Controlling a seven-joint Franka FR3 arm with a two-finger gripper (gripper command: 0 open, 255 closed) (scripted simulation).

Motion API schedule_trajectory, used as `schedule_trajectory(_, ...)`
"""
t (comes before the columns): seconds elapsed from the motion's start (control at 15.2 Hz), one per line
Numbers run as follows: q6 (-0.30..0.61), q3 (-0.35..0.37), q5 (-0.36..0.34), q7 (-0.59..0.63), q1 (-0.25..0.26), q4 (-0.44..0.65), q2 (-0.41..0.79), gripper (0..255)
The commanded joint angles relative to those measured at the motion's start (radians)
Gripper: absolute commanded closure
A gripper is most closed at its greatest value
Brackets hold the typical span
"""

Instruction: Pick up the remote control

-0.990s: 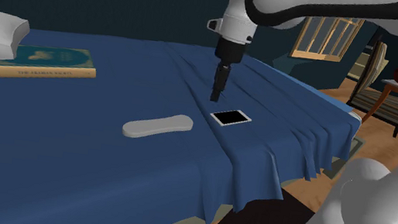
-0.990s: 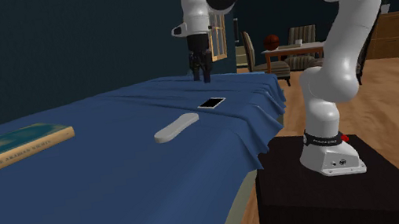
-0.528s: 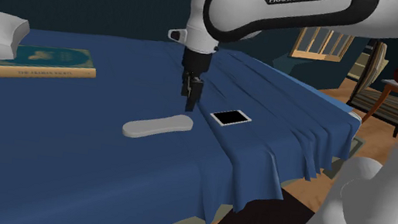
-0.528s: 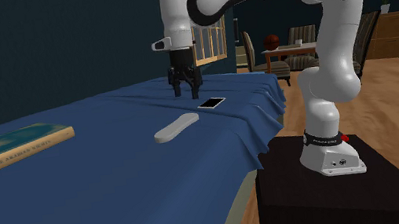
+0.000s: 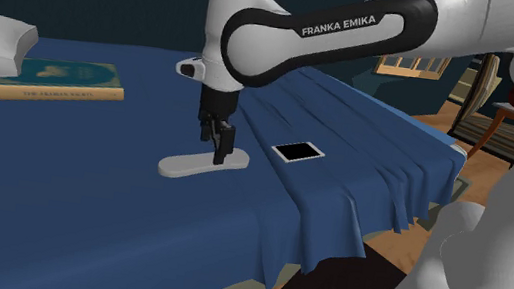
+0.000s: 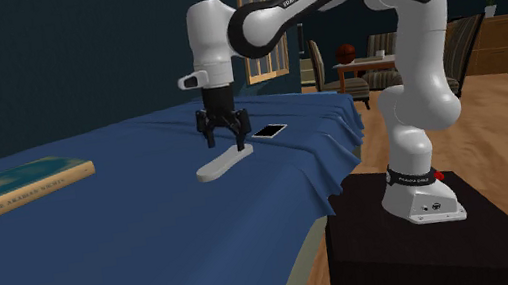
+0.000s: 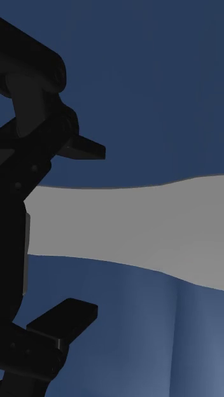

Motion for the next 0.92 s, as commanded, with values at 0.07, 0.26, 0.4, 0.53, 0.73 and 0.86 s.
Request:
schedule_trajectory(0.07, 0.038, 0.001, -0.003, -0.002, 0.001, -0.019, 0.018, 0)
schedule_trajectory(0.26, 0.071, 0.001, -0.004, 0.000, 0.001, -0.042, 0.029, 0)
schedule_trajectory(0.4, 0.071, 0.001, -0.004, 0.000, 0.001, -0.042, 0.029, 255)
schedule_trajectory(0.53, 0.070, 0.002, -0.004, 0.001, 0.001, -0.041, 0.028, 255)
schedule_trajectory(0.73, 0.070, 0.002, -0.004, 0.001, 0.001, -0.042, 0.028, 255)
schedule_trajectory(0.86, 0.071, 0.002, -0.004, 0.001, 0.001, -0.042, 0.029, 255)
